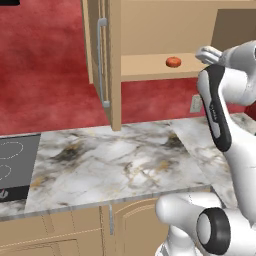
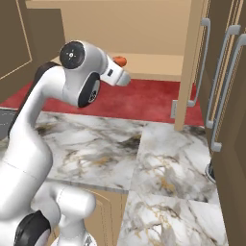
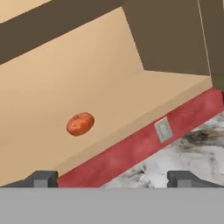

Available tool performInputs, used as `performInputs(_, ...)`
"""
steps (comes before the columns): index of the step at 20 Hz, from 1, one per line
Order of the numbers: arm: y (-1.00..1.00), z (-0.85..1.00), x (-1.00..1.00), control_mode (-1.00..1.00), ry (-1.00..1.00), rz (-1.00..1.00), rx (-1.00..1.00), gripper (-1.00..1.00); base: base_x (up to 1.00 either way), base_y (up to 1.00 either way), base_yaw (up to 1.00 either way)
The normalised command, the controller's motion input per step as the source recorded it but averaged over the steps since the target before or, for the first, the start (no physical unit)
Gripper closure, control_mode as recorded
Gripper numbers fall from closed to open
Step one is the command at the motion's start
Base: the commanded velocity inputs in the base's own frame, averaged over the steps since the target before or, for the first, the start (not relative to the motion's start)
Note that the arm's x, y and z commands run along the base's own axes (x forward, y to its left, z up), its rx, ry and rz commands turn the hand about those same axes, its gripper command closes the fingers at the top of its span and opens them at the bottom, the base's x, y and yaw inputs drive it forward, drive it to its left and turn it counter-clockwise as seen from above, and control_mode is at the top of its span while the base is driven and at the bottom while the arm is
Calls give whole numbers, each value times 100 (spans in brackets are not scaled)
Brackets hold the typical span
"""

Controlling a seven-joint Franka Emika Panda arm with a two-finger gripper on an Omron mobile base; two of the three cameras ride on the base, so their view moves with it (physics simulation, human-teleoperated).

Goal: Pick the squash from the counter and place it in the cabinet. Then close the cabinet.

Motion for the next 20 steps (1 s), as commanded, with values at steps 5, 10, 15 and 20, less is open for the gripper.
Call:
performInputs(5, -52, 21, -100, -100, 5, -20, 10, -100, 0, 0, 0)
performInputs(10, -49, 7, -100, -100, 7, -19, 9, -100, 0, 0, 0)
performInputs(15, -30, -3, -100, -100, 1, -12, 6, -100, 0, 0, 0)
performInputs(20, -16, -22, -100, -100, 0, -4, 4, -100, 0, 0, 0)
